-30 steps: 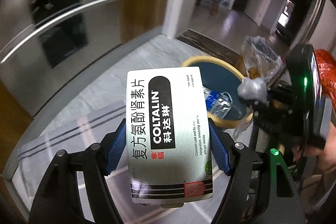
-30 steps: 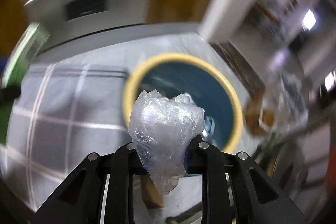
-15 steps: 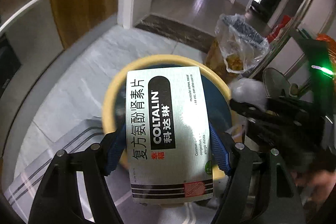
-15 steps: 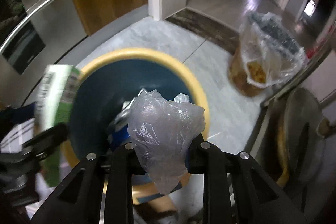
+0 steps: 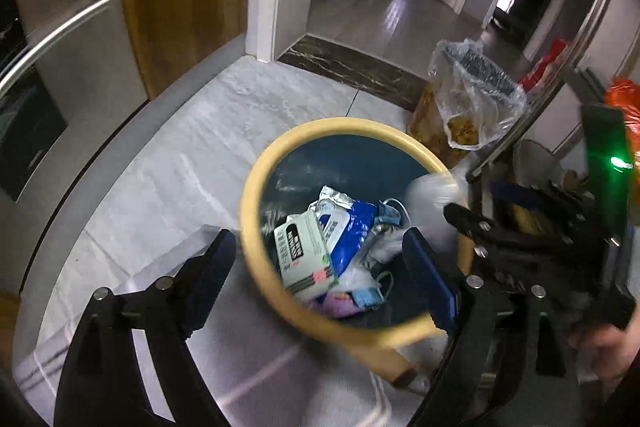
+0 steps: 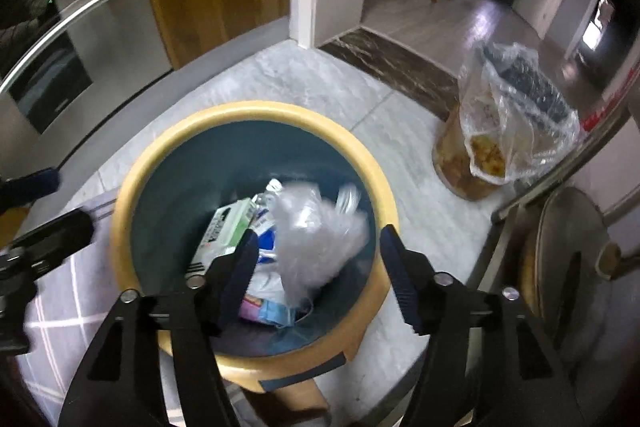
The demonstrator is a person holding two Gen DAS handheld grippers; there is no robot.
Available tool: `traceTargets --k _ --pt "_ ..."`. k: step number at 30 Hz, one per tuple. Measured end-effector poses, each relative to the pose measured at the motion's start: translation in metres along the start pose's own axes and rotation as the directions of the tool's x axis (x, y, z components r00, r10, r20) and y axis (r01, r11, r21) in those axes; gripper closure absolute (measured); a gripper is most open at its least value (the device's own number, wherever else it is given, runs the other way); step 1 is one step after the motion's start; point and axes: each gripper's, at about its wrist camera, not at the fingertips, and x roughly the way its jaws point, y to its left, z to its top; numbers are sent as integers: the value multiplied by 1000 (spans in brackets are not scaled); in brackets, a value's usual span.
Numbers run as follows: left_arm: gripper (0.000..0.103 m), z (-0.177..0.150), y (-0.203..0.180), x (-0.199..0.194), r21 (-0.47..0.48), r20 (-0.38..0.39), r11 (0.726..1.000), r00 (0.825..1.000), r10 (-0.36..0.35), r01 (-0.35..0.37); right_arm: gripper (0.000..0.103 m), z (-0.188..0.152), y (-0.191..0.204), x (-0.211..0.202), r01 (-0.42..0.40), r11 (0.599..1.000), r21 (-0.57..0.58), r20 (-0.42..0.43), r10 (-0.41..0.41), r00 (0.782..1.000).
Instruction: Collect trash
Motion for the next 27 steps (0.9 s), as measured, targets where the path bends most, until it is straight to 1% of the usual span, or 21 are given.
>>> traceTargets --k 4,8,12,14,17,18,20,21,24,25,27 --pt "18 -25 3 -45 13 24 1000 999 21 -21 31 -7 9 -24 -15 1000 -14 30 15 999" --pt "16 -61 4 -91 5 38 1000 999 28 -28 26 -18 22 -59 -44 999 -7 64 44 997" --pt "14 -92 4 -123 8 50 998 997 55 -56 24 -40 44 -90 -74 997 -16 75 75 994" --pt "14 -108 1 -139 15 64 997 995 73 -75 24 -58 55 -103 -59 998 -23 76 61 995" --pt "9 -127 1 -158 23 91 996 992 89 -92 21 -83 63 -121 -68 998 9 78 67 995" --pt "5 -135 2 -167 25 117 994 987 106 -110 19 -91 64 -127 -63 998 21 86 61 994" --pt "6 -144 4 -177 27 154 990 979 132 -138 16 -102 68 -135 -51 998 26 96 48 994" --pt "6 -148 6 -181 26 178 987 972 151 -158 14 -108 70 -139 -48 998 27 101 45 994" --pt "6 -155 14 -183 -17 239 983 954 182 -183 10 -126 78 -149 -25 999 38 117 20 993" --pt "6 -156 16 -181 -26 251 983 951 181 -181 10 -131 80 -151 -21 999 49 118 15 993" --pt "6 -158 15 -178 -17 252 985 953 168 -169 9 -137 83 -151 -28 998 60 110 21 994"
